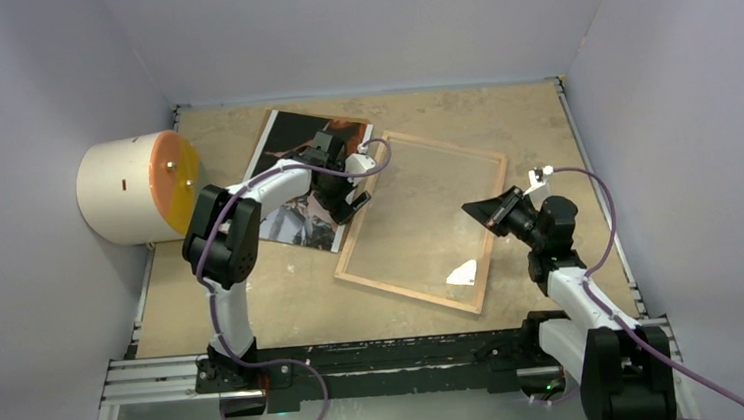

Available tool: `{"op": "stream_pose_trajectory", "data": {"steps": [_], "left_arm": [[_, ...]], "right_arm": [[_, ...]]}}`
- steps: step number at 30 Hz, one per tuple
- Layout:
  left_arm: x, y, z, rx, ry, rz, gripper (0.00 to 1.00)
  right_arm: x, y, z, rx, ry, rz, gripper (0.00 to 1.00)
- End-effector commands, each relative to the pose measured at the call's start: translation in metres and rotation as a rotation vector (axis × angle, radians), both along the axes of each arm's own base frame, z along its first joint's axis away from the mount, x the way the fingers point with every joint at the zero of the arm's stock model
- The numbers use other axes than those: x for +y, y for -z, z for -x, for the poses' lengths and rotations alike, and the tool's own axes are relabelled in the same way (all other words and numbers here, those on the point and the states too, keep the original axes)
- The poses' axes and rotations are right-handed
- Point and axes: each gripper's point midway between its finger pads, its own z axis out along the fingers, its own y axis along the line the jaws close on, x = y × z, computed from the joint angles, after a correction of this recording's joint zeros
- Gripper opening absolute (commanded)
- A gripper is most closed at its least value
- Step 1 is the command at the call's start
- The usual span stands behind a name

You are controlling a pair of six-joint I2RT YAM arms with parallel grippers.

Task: Put the photo into the frame

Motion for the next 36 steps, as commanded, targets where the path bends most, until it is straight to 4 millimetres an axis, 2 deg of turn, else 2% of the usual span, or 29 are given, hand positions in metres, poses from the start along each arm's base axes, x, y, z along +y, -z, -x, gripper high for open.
{"op": "stream_pose_trajectory", "data": {"steps": [1, 8, 12, 17, 25, 36], "left_arm": [[-0.006, 0.018, 0.014, 0.066, 0.021, -0.012, 1.00], [-0.008, 0.020, 0.015, 0.071, 0.022, -0.013, 1.00], [-0.011, 0.018, 0.017, 0.071, 0.031, -0.005, 1.00], [-0.010, 0.018, 0.017, 0.071, 0.036, -0.008, 1.00], [-0.009, 0.020, 0.021, 0.075, 0.043, -0.012, 1.00], [-0.008, 0.008, 0.020, 0.051, 0.052, -0.009, 1.00]], "right_arm": [[0.008, -0.019, -0.001, -0.092, -0.043, -0.006, 0.00], [0.016, -0.027, -0.002, -0.118, -0.059, -0.019, 0.00], [0.029, -0.031, 0.000, -0.122, -0.080, -0.022, 0.00], [0.038, -0.045, -0.001, -0.140, -0.080, -0.065, 0.00], [0.039, -0.064, -0.003, -0.157, -0.060, -0.135, 0.00], [0.040, -0.064, -0.003, -0.137, -0.048, -0.182, 0.00]]}}
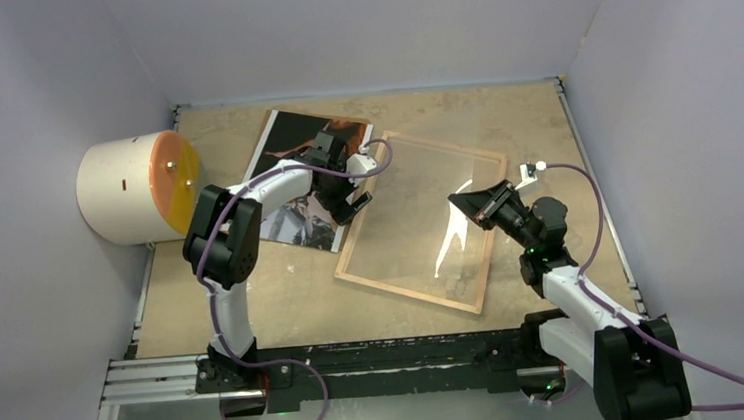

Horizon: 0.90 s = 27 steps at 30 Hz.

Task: Put the photo into the frame

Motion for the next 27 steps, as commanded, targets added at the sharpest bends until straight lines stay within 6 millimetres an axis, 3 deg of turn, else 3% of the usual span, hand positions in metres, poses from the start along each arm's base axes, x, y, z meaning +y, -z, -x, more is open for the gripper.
{"op": "stream_pose_trajectory", "data": {"steps": [1, 16, 27], "left_arm": [[-0.002, 0.007, 0.017, 0.046, 0.041, -0.016, 1.00], [0.005, -0.009, 0.013, 0.029, 0.028, -0.006, 1.00], [0.007, -0.009, 0.016, 0.033, 0.026, -0.007, 1.00]], "right_arm": [[0.003, -0.025, -0.002, -0.070, -0.006, -0.041, 0.00], [0.004, -0.031, -0.007, -0.050, 0.005, -0.102, 0.00], [0.004, -0.037, -0.011, -0.048, 0.004, -0.139, 0.00]]}}
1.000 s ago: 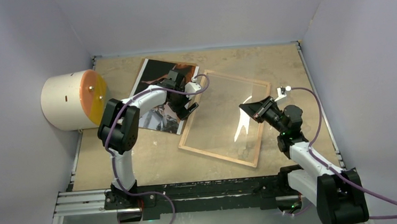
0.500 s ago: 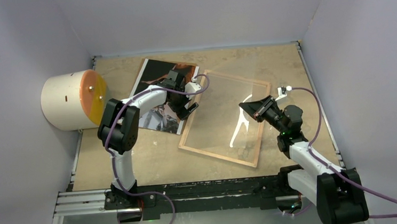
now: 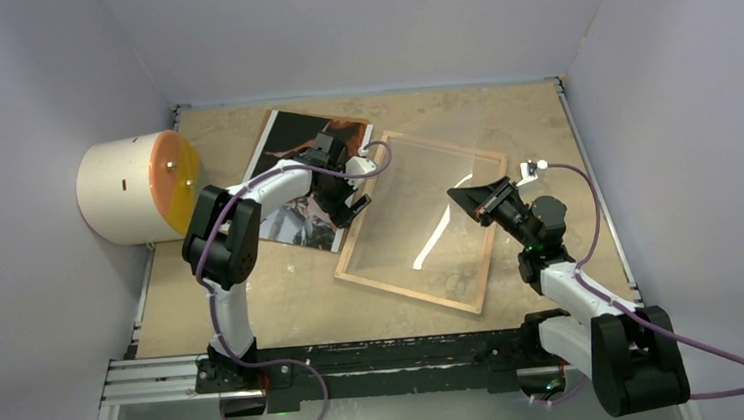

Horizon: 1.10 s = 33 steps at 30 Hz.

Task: Put the photo into the frame

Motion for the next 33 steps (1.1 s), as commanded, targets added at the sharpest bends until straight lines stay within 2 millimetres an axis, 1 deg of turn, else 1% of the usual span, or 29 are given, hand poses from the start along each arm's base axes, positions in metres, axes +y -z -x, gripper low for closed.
{"op": "stream_pose_trajectory", "data": {"steps": [1, 7, 14, 18, 29, 33], "left_arm": [[0.003, -0.010, 0.007, 0.003, 0.020, 0.007, 1.00], [0.003, -0.009, 0.007, 0.006, 0.019, 0.007, 1.00], [0.004, -0.008, 0.008, 0.008, 0.014, 0.005, 1.00], [0.006, -0.010, 0.005, 0.004, 0.008, 0.004, 1.00], [0.008, -0.008, 0.005, 0.012, 0.003, 0.001, 1.00], [0.010, -0.010, 0.004, 0.006, -0.002, 0.001, 1.00]], "right_arm": [[0.003, -0.025, -0.003, -0.075, -0.005, -0.029, 0.00], [0.003, -0.023, -0.004, -0.078, -0.009, -0.022, 0.00], [0.004, -0.004, 0.003, -0.032, -0.025, 0.000, 0.00], [0.005, 0.004, 0.002, -0.021, -0.032, 0.036, 0.00], [0.000, 0.052, 0.004, 0.089, -0.038, 0.127, 0.00], [-0.004, 0.061, 0.004, 0.113, -0.033, 0.159, 0.00]]}}
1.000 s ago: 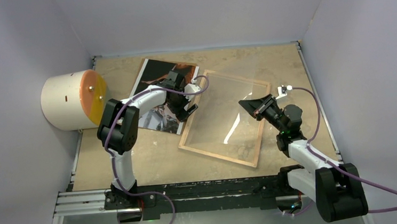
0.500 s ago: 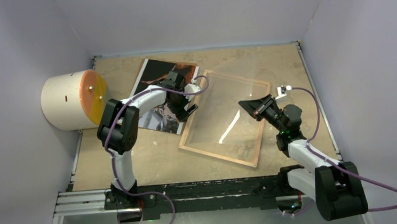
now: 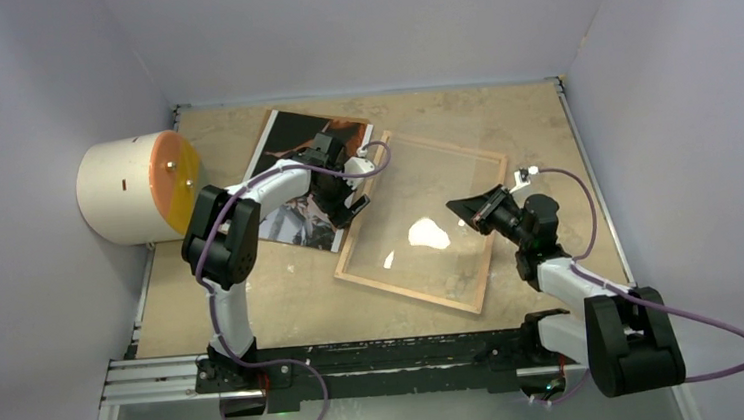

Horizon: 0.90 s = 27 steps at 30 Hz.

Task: Put the photo into the frame

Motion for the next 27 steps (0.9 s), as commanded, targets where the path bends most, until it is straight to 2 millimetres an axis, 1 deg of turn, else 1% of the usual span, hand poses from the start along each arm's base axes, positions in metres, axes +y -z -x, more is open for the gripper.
{"op": "stream_pose_trajectory", "data": {"steps": [1, 10, 17, 22, 27], "left_arm": [[0.006, -0.012, 0.001, -0.011, 0.004, 0.003, 1.00], [0.009, -0.012, -0.001, -0.012, -0.002, 0.004, 1.00], [0.008, -0.012, 0.000, -0.009, -0.003, 0.008, 1.00], [0.008, -0.011, 0.000, -0.007, -0.001, 0.007, 1.00], [0.007, -0.011, 0.000, -0.004, 0.000, 0.013, 1.00]], "right_arm": [[-0.002, 0.013, 0.005, 0.005, -0.023, 0.061, 0.00], [-0.023, 0.027, 0.008, 0.051, 0.022, 0.185, 0.00], [-0.036, 0.046, 0.013, 0.110, 0.048, 0.252, 0.00], [-0.044, 0.051, 0.011, 0.126, 0.073, 0.309, 0.00], [-0.047, 0.056, 0.011, 0.143, 0.073, 0.343, 0.00]]}}
